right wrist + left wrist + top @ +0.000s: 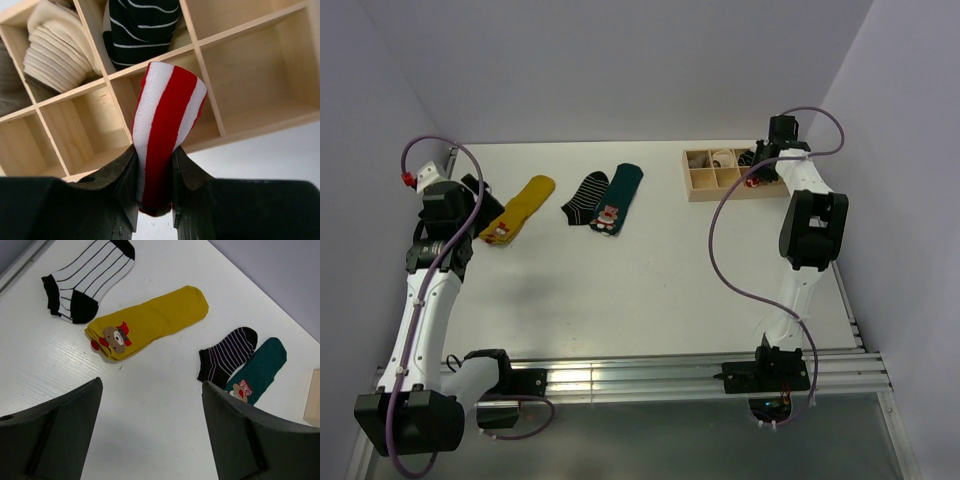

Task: Roll the socks
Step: Place the sock in the storage box.

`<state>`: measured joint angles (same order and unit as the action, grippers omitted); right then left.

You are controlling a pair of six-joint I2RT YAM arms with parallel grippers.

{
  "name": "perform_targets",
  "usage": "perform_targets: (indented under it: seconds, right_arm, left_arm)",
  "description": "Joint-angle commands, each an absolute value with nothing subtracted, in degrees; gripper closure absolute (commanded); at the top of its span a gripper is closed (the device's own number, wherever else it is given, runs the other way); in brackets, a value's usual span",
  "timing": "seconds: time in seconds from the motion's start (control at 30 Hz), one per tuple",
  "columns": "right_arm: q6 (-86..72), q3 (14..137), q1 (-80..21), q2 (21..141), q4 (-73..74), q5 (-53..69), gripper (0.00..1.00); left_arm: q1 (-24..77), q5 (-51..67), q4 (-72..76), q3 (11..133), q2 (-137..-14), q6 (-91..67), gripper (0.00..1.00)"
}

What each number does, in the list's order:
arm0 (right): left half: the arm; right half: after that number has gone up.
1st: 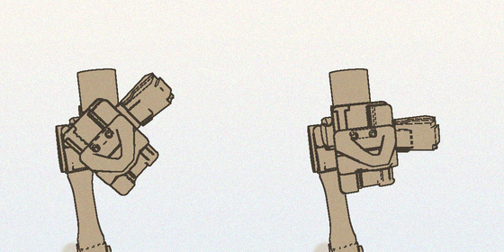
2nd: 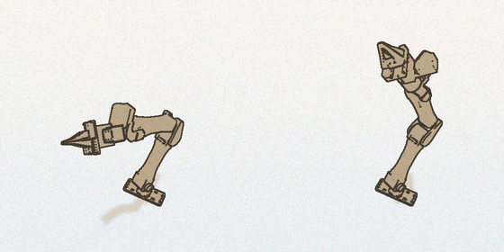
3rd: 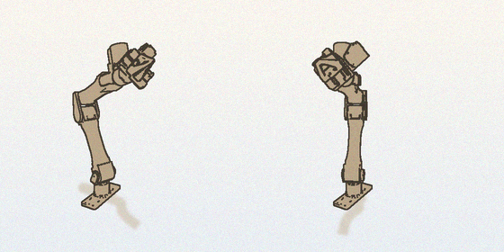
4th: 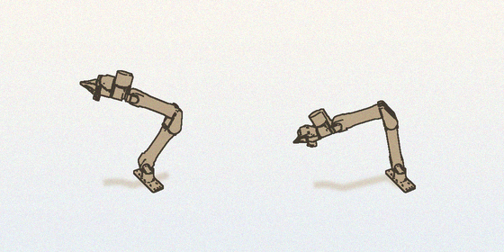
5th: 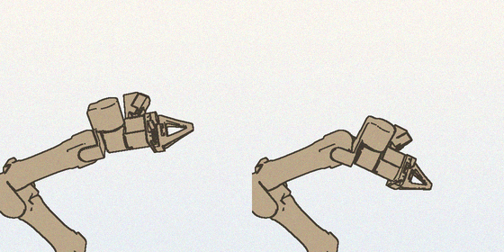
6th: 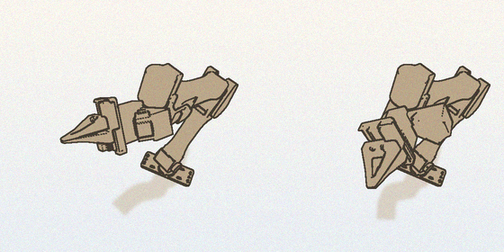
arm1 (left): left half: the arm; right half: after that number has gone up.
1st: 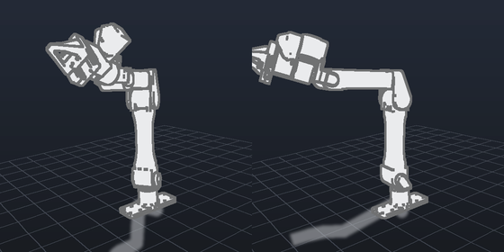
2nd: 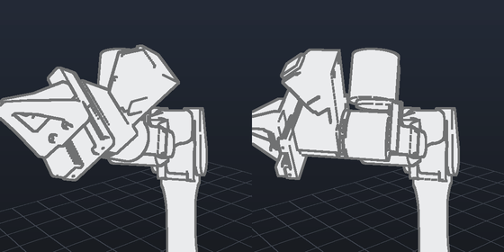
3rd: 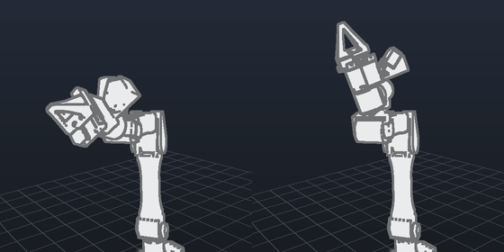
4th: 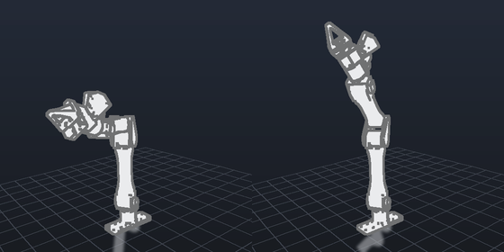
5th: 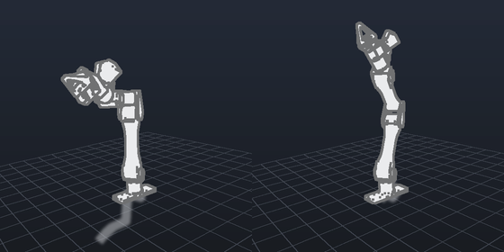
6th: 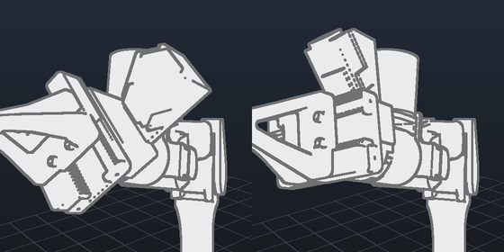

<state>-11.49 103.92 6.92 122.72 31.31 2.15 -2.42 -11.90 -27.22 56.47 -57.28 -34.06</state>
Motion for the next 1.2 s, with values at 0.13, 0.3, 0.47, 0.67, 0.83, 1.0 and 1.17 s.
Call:
perform_targets:
  seconds: [0.13,0.3,0.47,0.67,0.83,1.0,1.17]
  right_arm:
    - [-8.70,108.81,7.03,127.44,32.61,5.01,1.00]
    - [-8.44,110.13,7.21,129.46,32.96,4.75,1.00]
    - [-9.40,111.79,7.47,131.74,33.74,4.66,1.00]
    - [-10.63,112.76,7.56,133.59,34.63,3.25,1.00]
    - [-11.07,113.82,7.56,135.61,36.21,1.50,0.98]
    - [-12.13,113.73,7.47,135.27,37.00,-2.36,0.96]
    - [-12.83,115.05,7.21,135.18,42.97,-2.72,0.96]
  left_arm:
    - [-2.90,-11.60,-25.22,56.07,-57.66,-33.31,0.14]
    - [-2.99,-10.99,-25.05,55.99,-58.09,-33.31,0.14]
    - [-2.99,-10.64,-24.96,55.99,-58.27,-33.40,0.14]
    - [-3.16,-10.46,-24.87,55.81,-58.18,-33.40,0.14]
    - [-3.16,-10.20,-24.79,55.72,-58.18,-33.49,0.14]
    - [-3.25,-9.84,-24.61,55.55,-58.10,-33.58,0.14]
    - [-3.34,-9.23,-24.52,55.37,-58.10,-33.66,0.14]
